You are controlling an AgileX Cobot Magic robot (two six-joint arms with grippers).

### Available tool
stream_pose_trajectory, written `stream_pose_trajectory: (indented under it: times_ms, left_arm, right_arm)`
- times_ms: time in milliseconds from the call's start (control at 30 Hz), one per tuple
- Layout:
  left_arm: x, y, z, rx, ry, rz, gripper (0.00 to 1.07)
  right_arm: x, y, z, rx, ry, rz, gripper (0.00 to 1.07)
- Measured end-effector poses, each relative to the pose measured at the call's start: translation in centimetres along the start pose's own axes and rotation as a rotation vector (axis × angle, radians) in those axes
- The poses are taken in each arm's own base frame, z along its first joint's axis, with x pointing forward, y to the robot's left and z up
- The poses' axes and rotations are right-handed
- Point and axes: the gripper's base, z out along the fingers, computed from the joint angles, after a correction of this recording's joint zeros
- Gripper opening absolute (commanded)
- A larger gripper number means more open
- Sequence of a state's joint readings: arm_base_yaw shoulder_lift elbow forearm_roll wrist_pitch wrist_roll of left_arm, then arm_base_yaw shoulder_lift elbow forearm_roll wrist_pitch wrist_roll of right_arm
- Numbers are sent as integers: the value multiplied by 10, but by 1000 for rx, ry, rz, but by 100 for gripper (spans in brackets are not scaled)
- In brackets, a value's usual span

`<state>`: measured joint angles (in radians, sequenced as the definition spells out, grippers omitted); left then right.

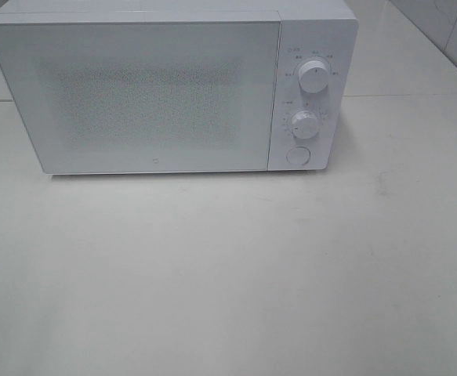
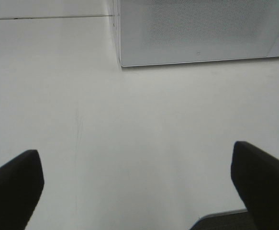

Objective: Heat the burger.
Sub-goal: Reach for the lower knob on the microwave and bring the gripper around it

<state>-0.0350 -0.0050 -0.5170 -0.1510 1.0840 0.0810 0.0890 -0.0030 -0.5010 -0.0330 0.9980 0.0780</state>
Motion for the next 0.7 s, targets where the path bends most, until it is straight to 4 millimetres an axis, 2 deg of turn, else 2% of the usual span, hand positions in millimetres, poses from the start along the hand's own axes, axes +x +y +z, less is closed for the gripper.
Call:
stream_pose_trajectory:
  times_ms: [700]
  left_arm:
    - [0,0,0,1,0,0,100]
  right_arm:
    - [0,0,0,1,0,2,75]
